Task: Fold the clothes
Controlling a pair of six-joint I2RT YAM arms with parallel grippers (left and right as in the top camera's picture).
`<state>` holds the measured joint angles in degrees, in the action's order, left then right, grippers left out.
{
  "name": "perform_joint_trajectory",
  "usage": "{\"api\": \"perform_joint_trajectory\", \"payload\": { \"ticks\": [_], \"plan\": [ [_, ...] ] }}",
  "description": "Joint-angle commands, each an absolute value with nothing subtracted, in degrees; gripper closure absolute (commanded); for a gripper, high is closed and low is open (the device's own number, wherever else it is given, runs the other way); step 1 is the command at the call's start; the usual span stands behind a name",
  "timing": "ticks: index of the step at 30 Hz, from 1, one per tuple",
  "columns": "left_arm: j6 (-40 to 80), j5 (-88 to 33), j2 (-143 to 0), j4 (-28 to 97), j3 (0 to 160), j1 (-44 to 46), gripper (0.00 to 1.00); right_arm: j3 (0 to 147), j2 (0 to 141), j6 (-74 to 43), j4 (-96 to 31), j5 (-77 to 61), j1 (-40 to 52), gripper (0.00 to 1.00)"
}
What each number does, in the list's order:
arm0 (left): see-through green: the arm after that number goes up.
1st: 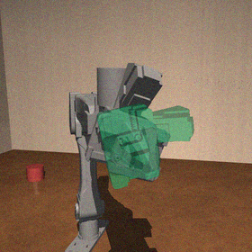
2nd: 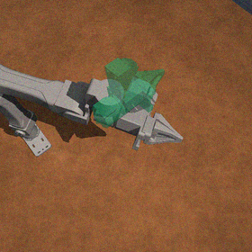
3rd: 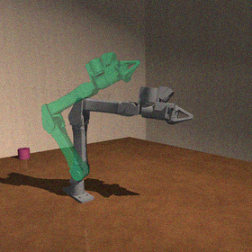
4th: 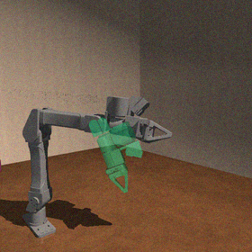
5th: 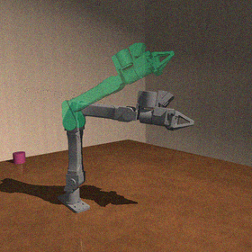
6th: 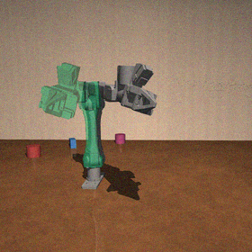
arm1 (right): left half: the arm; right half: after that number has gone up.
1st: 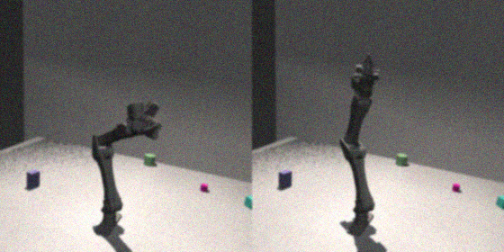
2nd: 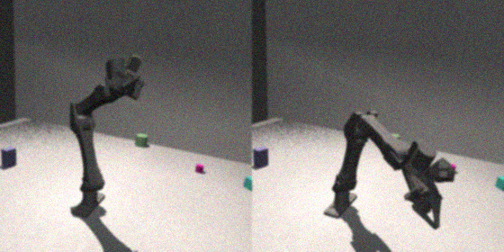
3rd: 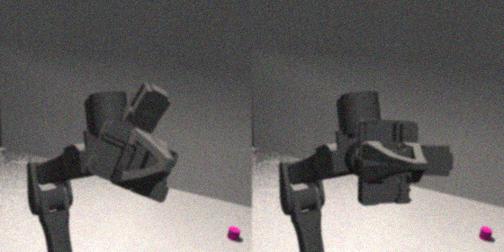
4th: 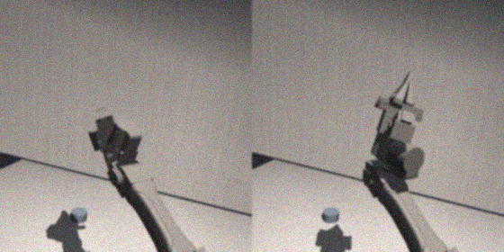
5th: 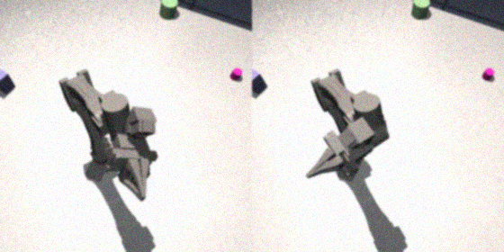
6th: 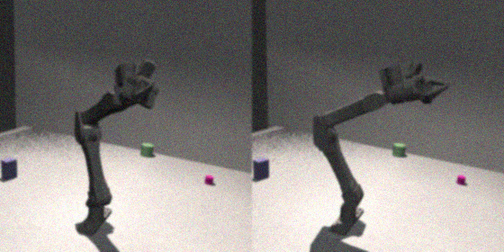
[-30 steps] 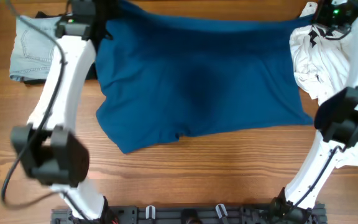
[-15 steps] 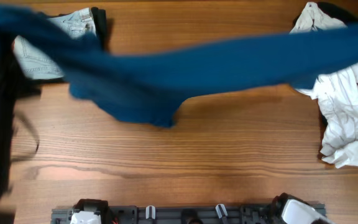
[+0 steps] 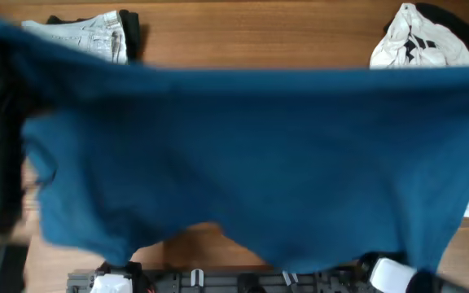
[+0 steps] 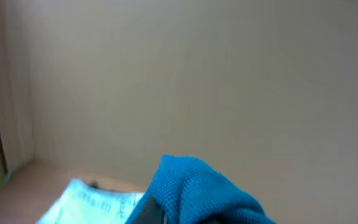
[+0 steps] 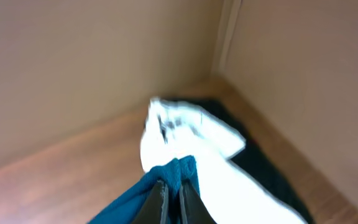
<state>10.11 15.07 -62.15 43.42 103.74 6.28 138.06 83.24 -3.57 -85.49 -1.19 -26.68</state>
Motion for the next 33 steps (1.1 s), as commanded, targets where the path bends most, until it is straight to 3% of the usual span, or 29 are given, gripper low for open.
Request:
{"api": "perform_joint_trajectory", "payload": {
  "ticks": [1, 8, 14, 19, 23, 33],
  "plan": [
    [10.7, 15.9, -74.8, 43.9, 103.6, 6.0, 0.96, 137.5, 94.5, -3.0, -87.3, 1.5, -27.1, 0.96],
    [14.4, 14.7, -97.8, 41.8, 103.6, 6.0, 0.96, 137.5, 116.6, -2.0, -83.5, 1.5, -26.8, 0.96],
    [14.4, 9.5, -117.1, 30.5, 103.6, 6.5, 0.96, 137.5, 133.1, -3.5, -72.7, 1.4, -26.8, 0.96],
    [14.3, 9.5, -120.8, 22.7, 103.6, 6.5, 0.96, 137.6, 134.9, -3.1, -66.2, 1.7, -25.8, 0.96],
    [14.3, 9.5, -119.8, 21.0, 103.6, 6.5, 0.96, 137.7, 134.3, -4.5, -69.2, 1.5, -25.3, 0.96],
    [13.9, 9.4, -114.9, 39.9, 103.6, 4.8, 0.96, 137.7, 132.0, -4.6, -89.0, -3.1, -25.7, 0.96]
  ]
}}
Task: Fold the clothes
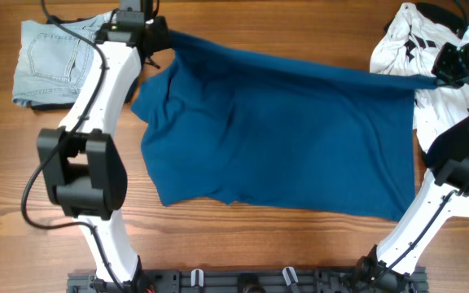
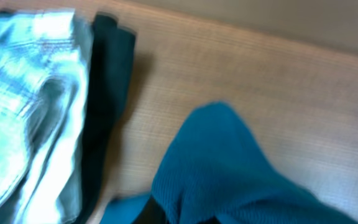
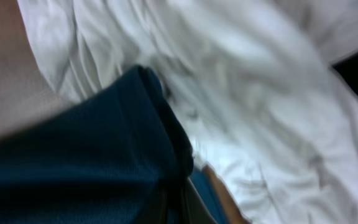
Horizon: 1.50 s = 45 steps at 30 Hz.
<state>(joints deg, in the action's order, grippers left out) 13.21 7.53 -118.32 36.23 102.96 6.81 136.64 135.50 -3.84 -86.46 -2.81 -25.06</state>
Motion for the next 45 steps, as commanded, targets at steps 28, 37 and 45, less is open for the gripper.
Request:
{"api": "perform_joint_trajectory", "payload": {
  "ticks": [28, 37, 45],
  "plan": [
    [14.5, 3.7, -110.6, 58.2, 103.1, 5.1, 0.0, 135.8, 128.7, -3.0, -89.1, -6.6, -25.7, 0.3],
    [17.3, 3.7, -90.3, 64.4, 103.5, 6.4, 0.0, 136.4, 103.2, -4.8, -92.1, -7.6, -25.7, 0.29],
    [30.5, 4.5, -86.2, 80.9, 103.2, 6.9, 0.0, 124.2, 80.8, -13.3, -92.1, -6.0, -25.7, 0.28]
  ]
}}
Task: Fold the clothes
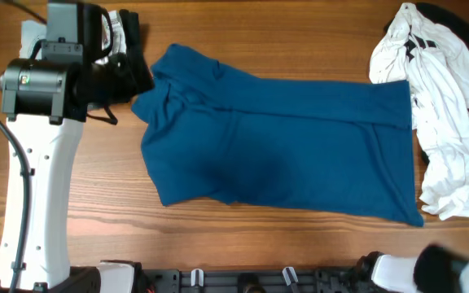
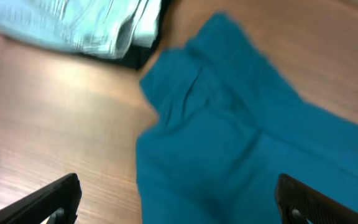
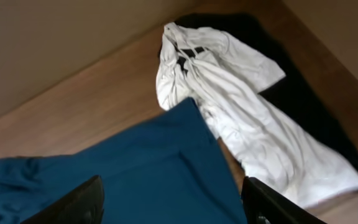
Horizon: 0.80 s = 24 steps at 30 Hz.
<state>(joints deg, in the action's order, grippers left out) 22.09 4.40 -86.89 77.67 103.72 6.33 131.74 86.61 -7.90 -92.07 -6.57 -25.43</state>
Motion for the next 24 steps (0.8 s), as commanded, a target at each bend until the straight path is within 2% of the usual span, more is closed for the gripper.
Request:
{"api": "perform_joint_trajectory", "payload": {
  "ticks": [1, 8, 14, 19, 22, 24],
  "plan": [
    [32.0, 4.5, -86.2, 82.1, 102.9, 7.2, 0.0, 120.7, 78.2, -14.5, -92.2, -5.6, -25.7, 0.28],
    [44.0, 4.5, -86.2, 79.0, 84.9, 13.1, 0.0, 90.5, 67.2, -24.3, -87.9, -1.3, -25.7, 0.25],
    [54.6, -1.9, -86.2, 69.2, 63.5, 18.2, 0.02, 75.6, 67.7, -28.9, -80.0, -1.3, -25.7, 0.33],
    [54.4, -5.5, -86.2, 54.9, 50.0, 21.7, 0.14, 70.4, 67.9, -22.2, -75.2, -3.8, -25.7, 0.33],
    [54.1, -5.5, -86.2, 51.4, 46.0, 23.1, 0.39, 69.8, 67.9, -19.3, -73.7, -6.1, -25.7, 0.33],
    [54.6, -5.5, -86.3, 48.5, 43.5, 23.9, 0.45, 69.8, 67.9, -19.0, -73.2, -6.1, -25.7, 0.32]
  ]
}}
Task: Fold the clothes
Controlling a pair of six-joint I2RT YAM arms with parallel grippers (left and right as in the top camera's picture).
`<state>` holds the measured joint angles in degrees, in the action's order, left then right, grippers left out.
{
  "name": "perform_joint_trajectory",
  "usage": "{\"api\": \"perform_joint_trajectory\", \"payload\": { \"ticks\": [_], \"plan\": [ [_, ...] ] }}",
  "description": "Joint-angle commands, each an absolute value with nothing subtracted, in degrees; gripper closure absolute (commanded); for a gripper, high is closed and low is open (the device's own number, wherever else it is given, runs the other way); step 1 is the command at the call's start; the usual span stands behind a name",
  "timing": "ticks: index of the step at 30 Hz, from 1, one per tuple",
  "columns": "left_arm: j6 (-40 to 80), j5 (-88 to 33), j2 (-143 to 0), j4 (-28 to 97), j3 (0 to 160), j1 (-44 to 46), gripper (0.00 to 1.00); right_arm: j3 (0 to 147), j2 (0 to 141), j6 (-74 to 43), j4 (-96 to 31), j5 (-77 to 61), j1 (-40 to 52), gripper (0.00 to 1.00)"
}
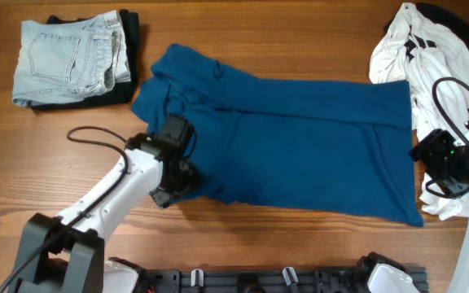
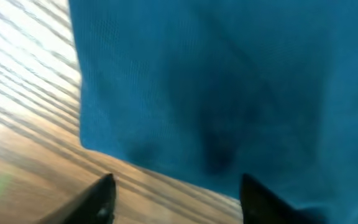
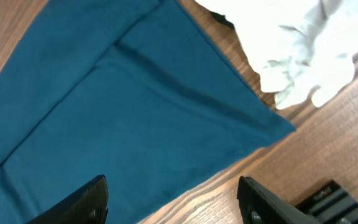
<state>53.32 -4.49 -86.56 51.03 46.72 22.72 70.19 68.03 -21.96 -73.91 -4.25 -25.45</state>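
A blue shirt [image 1: 283, 142] lies spread flat across the middle of the wooden table, its collar end crumpled at the back left. My left gripper [image 1: 173, 183] is low over the shirt's near-left corner, open; in the left wrist view its gripper [image 2: 179, 202] straddles the hem of the shirt [image 2: 229, 81] with bare wood below. My right gripper [image 1: 442, 167] hovers open just off the near-right corner; the right wrist view shows that gripper [image 3: 173, 202] above the shirt [image 3: 123, 106] edge, holding nothing.
Folded pale jeans [image 1: 67, 57] rest on a dark garment at the back left. A crumpled white garment [image 1: 430, 73] [image 3: 291, 50] with a black one [image 1: 462, 24] lies along the right side. A metal rail [image 1: 243, 281] runs along the front edge.
My left gripper has moved from beside the jeans at the back left down to the shirt's near-left corner. My right gripper has come lower, near the near-right corner. The shirt has not moved.
Both grippers were shut on the shirt, holding it up spread wide in the air. Then it lay on the table with both grippers still shut on its far corners. Then both were open and raised. Now they are open at the near corners.
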Motion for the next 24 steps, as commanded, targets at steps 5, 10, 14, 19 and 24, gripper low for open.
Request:
{"api": "perform_joint_trajectory", "payload": {
  "ticks": [5, 10, 14, 19, 24],
  "plan": [
    [58.0, -4.9, -86.9, 43.2, 39.0, 24.2, 0.39, 69.8, 67.9, -18.2, -72.7, -6.1, -25.7, 0.32],
    [59.2, 0.8, -87.2, 42.2, 38.8, 24.2, 0.48, 69.8, 67.9, -18.2, -71.9, -6.1, -25.7, 0.32],
    [59.2, 3.6, -87.2, 42.0, 38.8, 24.2, 0.69, 69.8, 67.9, -18.1, -71.3, -6.1, -25.7, 0.32],
    [59.2, 4.9, -87.2, 42.9, 38.9, 23.0, 0.96, 69.8, 67.9, -18.0, -70.9, -6.1, -25.7, 0.32],
    [56.3, 3.9, -84.4, 58.7, 47.6, 22.1, 0.96, 69.8, 68.1, -18.0, -70.6, -6.1, -25.7, 0.32]
  ]
}}
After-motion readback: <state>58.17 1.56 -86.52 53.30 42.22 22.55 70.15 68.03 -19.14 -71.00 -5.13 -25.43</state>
